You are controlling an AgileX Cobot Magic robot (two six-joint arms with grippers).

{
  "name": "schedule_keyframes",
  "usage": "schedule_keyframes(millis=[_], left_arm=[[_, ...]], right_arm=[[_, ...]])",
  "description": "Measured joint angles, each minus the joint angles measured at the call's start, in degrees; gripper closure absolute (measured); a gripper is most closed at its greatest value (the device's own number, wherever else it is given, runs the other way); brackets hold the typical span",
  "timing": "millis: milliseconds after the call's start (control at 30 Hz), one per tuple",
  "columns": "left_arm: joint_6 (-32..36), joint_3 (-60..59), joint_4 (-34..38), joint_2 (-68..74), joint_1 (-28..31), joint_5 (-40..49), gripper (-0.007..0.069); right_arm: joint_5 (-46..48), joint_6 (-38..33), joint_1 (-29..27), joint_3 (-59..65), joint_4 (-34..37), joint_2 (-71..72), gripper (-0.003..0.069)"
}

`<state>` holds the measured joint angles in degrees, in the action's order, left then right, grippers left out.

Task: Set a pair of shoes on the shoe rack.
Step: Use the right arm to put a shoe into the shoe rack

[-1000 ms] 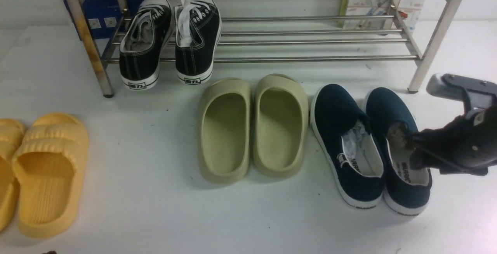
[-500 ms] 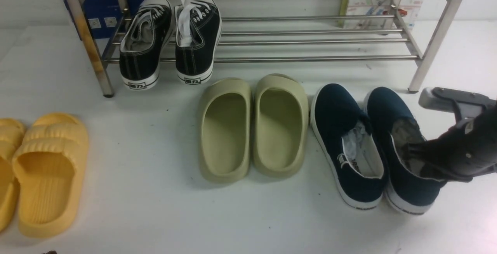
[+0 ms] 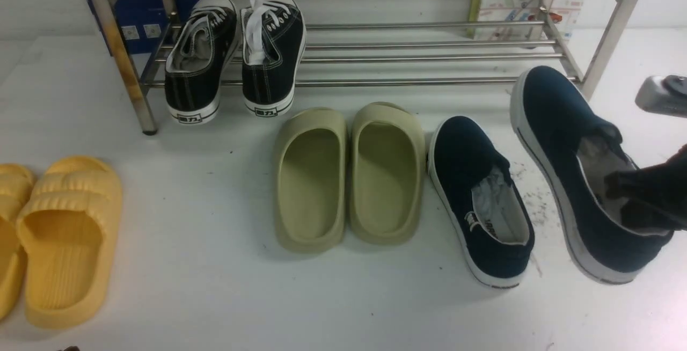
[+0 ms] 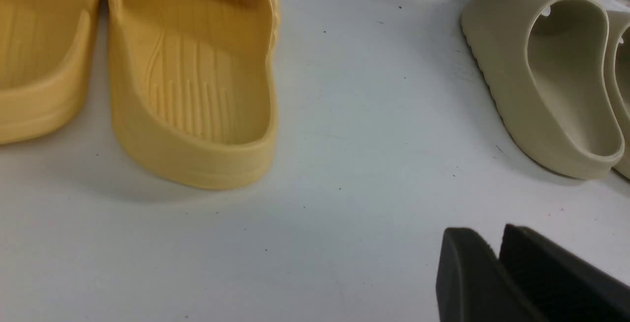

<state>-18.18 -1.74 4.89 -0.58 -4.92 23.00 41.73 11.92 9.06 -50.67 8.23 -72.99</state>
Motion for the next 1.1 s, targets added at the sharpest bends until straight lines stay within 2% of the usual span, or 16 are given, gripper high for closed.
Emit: schedule_keyframes(millis=[433,1100], left_arm=[[0.0,0.0,0.0,0.0,0.0,0.0,0.0495],[0.0,0.0,0.0,0.0,0.0,0.0,0.0473]], right_arm=[[5.87,-1.82,0.0,-4.0,-0.26,3.22,0.0606],[5.87,-1.95,0.0,-7.94,0.39,-1.49,0.0606]])
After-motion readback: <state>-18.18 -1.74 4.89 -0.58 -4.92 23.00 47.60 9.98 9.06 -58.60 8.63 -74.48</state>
